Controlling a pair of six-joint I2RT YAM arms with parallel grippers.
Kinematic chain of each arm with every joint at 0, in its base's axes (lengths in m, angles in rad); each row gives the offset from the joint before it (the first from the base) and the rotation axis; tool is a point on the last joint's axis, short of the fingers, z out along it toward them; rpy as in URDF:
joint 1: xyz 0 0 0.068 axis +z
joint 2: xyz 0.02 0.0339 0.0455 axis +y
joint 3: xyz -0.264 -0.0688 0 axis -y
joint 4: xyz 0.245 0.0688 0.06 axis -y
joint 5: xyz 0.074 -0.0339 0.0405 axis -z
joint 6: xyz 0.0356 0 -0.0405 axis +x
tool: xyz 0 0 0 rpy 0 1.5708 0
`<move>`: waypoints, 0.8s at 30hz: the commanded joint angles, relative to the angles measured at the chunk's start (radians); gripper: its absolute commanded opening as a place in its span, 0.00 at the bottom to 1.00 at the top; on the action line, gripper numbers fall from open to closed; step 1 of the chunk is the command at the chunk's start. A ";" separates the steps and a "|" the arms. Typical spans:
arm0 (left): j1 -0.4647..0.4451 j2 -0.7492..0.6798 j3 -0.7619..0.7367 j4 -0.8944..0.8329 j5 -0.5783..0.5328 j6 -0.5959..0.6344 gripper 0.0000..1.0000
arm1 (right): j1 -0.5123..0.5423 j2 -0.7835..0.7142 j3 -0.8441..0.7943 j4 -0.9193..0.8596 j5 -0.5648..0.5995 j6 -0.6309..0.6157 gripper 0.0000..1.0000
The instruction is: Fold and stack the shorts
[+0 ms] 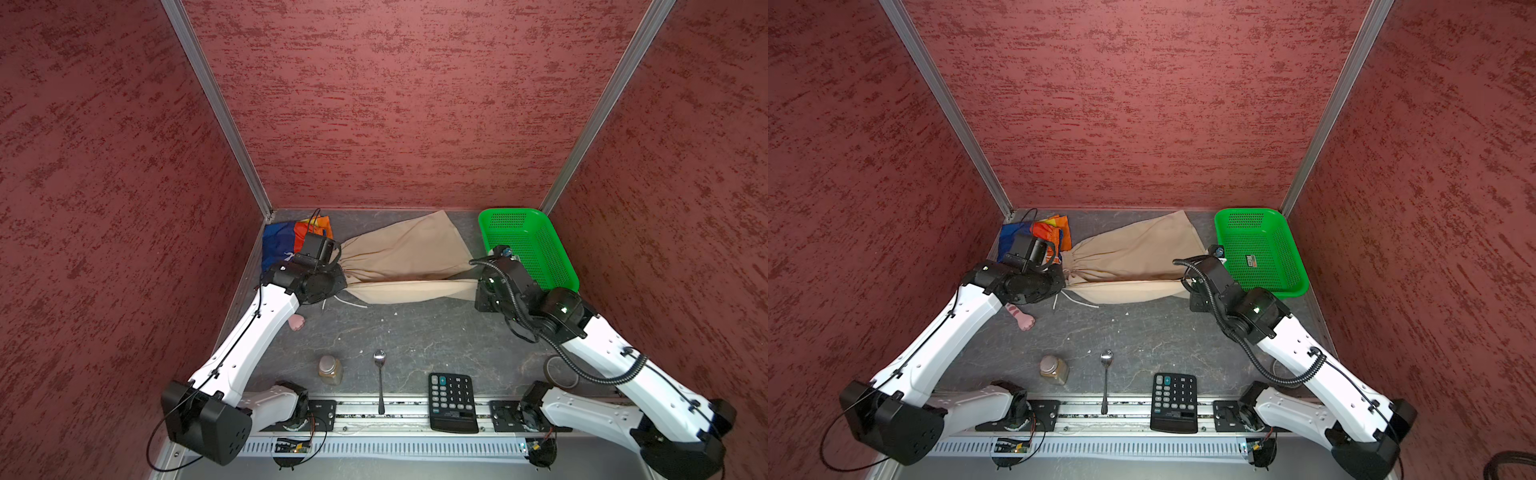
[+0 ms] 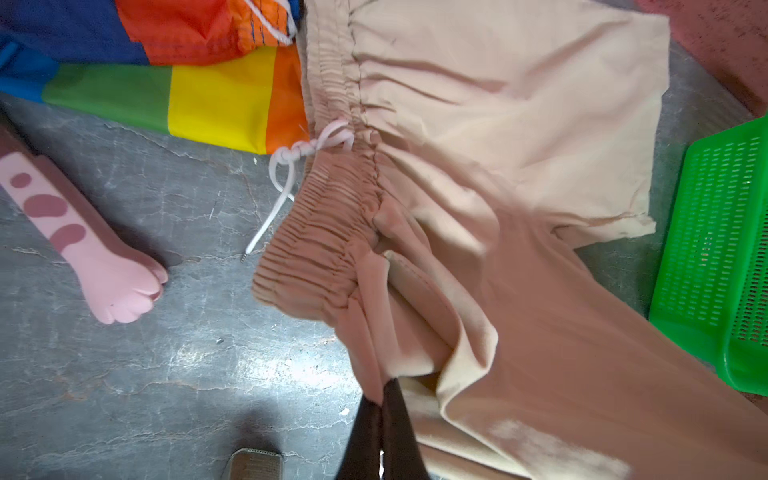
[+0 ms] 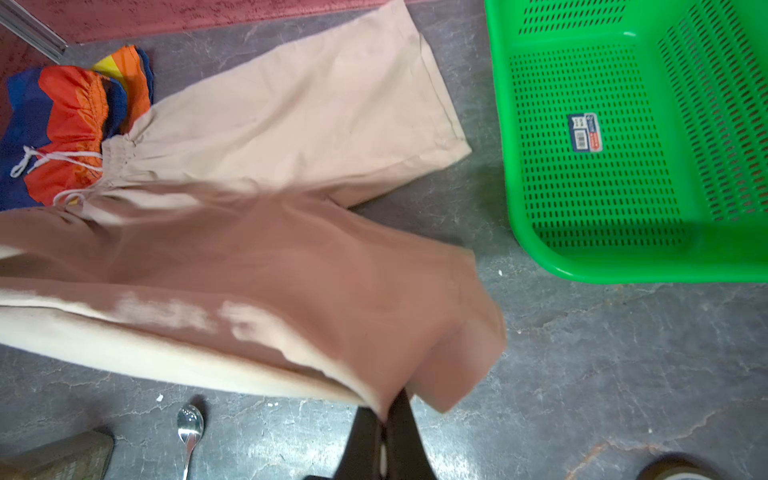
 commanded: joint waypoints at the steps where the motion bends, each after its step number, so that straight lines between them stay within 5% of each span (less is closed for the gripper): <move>1: 0.009 -0.020 0.056 -0.079 -0.079 -0.012 0.00 | -0.015 0.036 0.078 -0.009 0.119 -0.038 0.00; 8: 0.017 0.045 0.212 -0.098 -0.103 0.017 0.00 | -0.046 0.157 0.187 0.116 0.195 -0.147 0.00; 17: 0.083 0.193 0.365 -0.053 -0.070 0.065 0.00 | -0.191 0.344 0.368 0.289 0.180 -0.347 0.00; 24: 0.121 0.315 0.452 -0.015 -0.012 0.058 0.00 | -0.243 0.509 0.442 0.320 0.100 -0.379 0.00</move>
